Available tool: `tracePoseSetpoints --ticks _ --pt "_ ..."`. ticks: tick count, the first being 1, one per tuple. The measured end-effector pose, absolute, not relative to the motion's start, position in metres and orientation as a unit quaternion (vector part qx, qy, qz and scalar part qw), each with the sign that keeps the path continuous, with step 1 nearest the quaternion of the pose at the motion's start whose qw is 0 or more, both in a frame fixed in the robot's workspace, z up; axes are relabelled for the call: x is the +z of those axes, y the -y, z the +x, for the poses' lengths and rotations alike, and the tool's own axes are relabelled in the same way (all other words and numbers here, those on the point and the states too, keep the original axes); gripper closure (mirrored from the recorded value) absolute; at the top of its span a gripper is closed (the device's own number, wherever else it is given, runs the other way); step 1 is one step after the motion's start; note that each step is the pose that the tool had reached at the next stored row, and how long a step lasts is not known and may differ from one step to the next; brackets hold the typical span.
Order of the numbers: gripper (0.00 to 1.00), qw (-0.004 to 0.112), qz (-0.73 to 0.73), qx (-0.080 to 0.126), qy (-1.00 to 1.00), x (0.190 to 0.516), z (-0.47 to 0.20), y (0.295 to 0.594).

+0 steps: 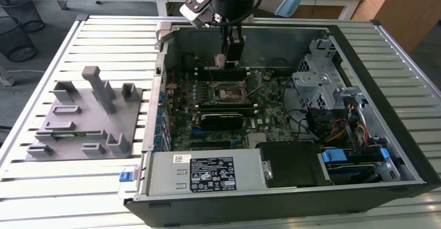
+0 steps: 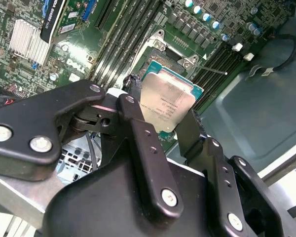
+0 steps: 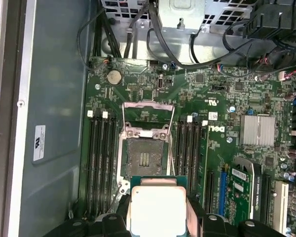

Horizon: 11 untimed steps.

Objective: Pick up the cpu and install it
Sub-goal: 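Place the cpu into insertion slot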

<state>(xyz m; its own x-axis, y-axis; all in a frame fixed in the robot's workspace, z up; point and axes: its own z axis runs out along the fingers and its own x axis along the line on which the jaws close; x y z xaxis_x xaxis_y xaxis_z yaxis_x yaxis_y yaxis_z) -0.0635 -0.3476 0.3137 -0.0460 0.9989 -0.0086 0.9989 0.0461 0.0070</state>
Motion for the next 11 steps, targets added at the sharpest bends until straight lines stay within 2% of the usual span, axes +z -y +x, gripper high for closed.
tracePoseSetpoints --ticks 11 --pt "0.47 0.006 0.691 -0.001 -0.723 0.3053 -0.0635 0.3474"
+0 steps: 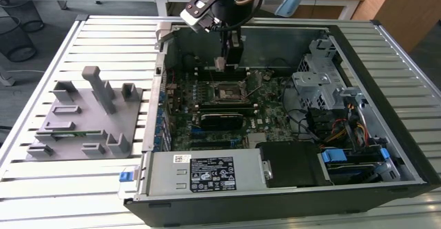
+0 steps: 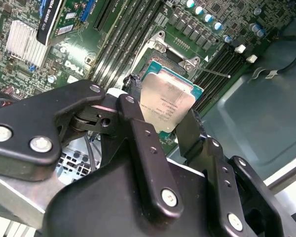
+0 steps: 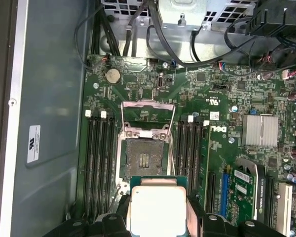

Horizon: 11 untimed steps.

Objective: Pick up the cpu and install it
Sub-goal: 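Place the cpu into insertion slot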

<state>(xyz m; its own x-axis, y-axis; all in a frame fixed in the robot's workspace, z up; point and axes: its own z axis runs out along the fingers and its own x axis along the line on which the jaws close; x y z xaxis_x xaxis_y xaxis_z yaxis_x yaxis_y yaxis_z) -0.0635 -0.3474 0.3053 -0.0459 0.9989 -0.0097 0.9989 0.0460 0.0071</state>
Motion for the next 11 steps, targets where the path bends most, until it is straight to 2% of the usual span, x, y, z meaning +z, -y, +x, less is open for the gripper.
tracePoseSetpoints --ticks 11 --pt "0.47 0.006 0.691 -0.001 -0.723 0.292 -0.060 0.347"
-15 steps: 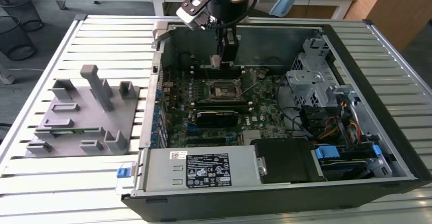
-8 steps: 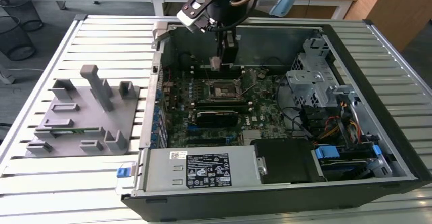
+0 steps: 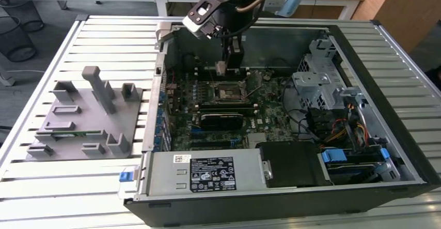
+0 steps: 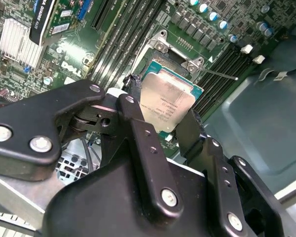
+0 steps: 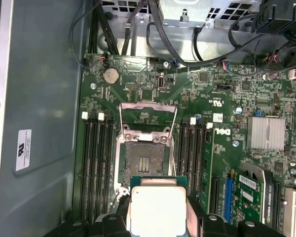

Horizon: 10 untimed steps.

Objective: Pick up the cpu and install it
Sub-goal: 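Place the cpu into insertion slot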

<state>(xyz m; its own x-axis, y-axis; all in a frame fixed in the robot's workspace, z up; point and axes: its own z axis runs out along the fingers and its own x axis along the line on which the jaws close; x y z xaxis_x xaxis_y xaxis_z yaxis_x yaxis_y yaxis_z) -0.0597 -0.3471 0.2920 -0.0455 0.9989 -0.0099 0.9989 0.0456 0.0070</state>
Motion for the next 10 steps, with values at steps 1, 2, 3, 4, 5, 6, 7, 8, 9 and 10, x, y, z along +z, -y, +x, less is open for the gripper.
tracePoseSetpoints --ticks 1,2,3,4,5,6,7,8,9,10 --pt "0.47 0.006 0.691 -0.001 -0.723 0.291 -0.059 0.347" --pt "0.47 0.006 0.691 -0.001 -0.723 0.289 -0.058 0.346" --pt "0.47 0.006 0.691 -0.001 -0.723 0.288 -0.058 0.346" --pt "0.47 0.006 0.691 -0.001 -0.723 0.286 -0.058 0.345" --pt "0.47 0.006 0.691 -0.001 -0.723 0.285 -0.057 0.345" --pt "0.47 0.006 0.691 -0.001 -0.723 0.283 -0.057 0.345" --pt "0.47 0.006 0.691 -0.001 -0.723 0.282 -0.057 0.344" --pt "0.47 0.006 0.691 -0.001 -0.723 0.280 -0.057 0.344" --pt "0.47 0.006 0.691 -0.001 -0.723 0.278 -0.057 0.344" --pt "0.47 0.006 0.691 -0.001 -0.723 0.276 -0.057 0.344"
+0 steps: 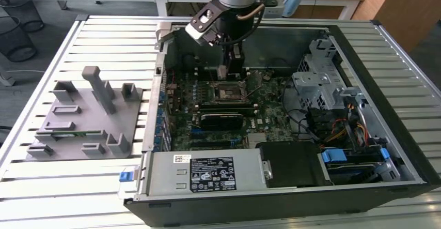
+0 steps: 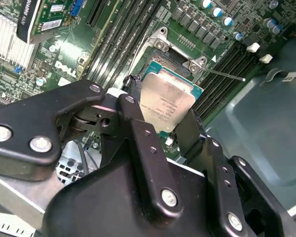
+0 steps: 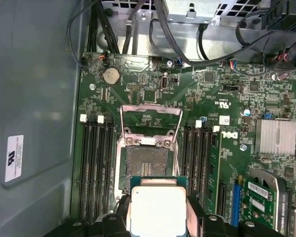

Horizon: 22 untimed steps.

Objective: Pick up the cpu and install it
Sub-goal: 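Place the cpu into insertion slot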

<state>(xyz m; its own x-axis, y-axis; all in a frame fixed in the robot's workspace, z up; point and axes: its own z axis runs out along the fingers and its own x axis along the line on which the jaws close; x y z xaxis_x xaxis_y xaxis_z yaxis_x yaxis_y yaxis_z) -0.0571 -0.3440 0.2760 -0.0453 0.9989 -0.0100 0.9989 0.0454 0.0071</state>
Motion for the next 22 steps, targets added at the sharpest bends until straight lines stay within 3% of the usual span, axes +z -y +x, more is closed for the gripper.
tracePoseSetpoints --ticks 22 --pt "0.47 0.006 0.701 -0.001 -0.713 0.245 -0.053 0.335"
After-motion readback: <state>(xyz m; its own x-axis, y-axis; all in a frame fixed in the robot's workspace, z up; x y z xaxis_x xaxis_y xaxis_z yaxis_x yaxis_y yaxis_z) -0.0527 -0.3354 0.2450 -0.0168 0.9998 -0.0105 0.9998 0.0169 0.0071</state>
